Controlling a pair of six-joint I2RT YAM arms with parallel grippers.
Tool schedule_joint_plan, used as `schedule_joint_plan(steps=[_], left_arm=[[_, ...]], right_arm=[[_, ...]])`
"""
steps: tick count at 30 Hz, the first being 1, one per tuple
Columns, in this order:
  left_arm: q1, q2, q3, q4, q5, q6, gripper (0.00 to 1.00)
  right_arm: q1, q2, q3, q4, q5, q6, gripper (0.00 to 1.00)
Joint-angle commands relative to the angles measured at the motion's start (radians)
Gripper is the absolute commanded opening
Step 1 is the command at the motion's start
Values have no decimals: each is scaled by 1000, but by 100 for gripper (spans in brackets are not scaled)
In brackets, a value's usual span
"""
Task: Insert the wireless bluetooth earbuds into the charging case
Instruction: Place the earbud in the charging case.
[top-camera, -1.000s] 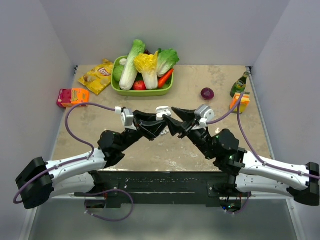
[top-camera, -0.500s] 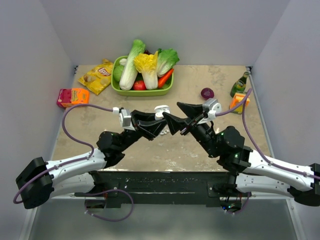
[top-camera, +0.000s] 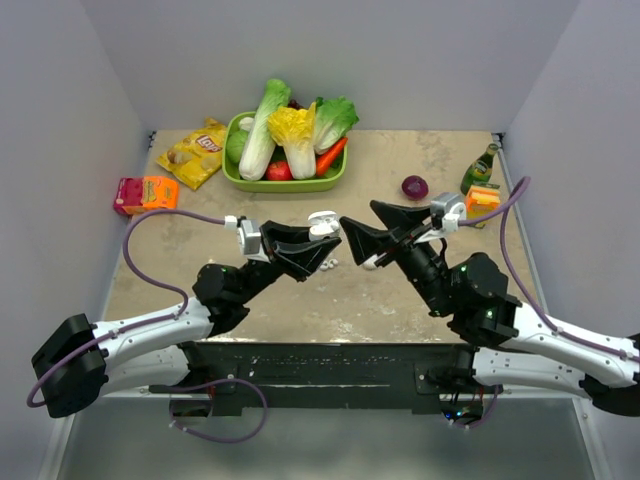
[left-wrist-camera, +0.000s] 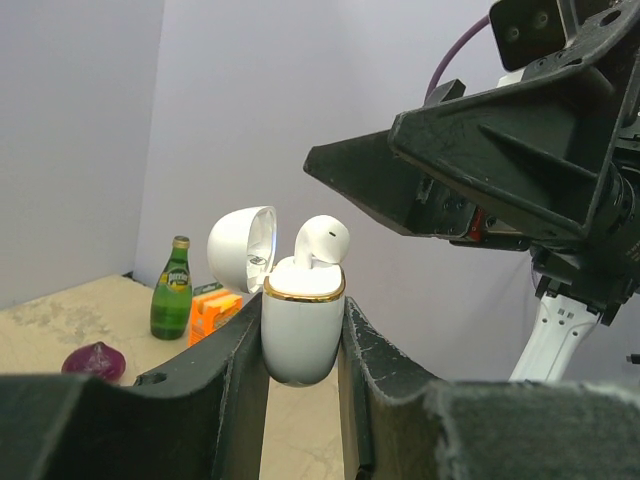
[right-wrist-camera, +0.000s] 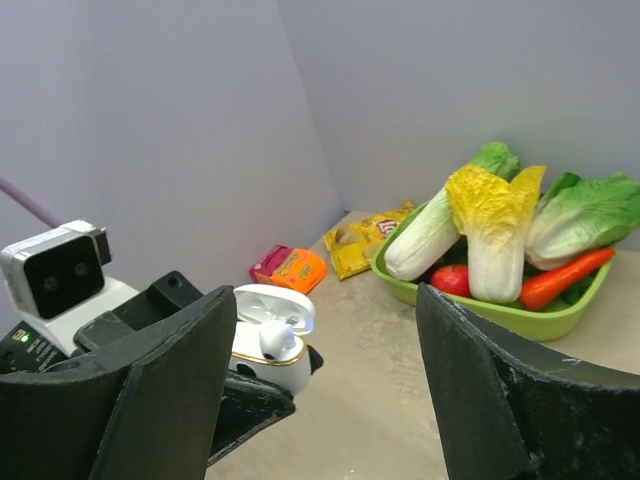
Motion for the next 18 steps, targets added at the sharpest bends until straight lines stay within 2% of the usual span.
schedule_joint_plan(steps=[1,6,18], left_arm=[[4,-13,-17,90,7,26,0],[4,-21,-42,118,-2,37,0],[4,-33,-51,124,-7,48,0]], right_arm=[[5,-22,57,-82,95,31,73],[5,24,106,-228,129,40,70],[5,60,102,-259,129,51,70]])
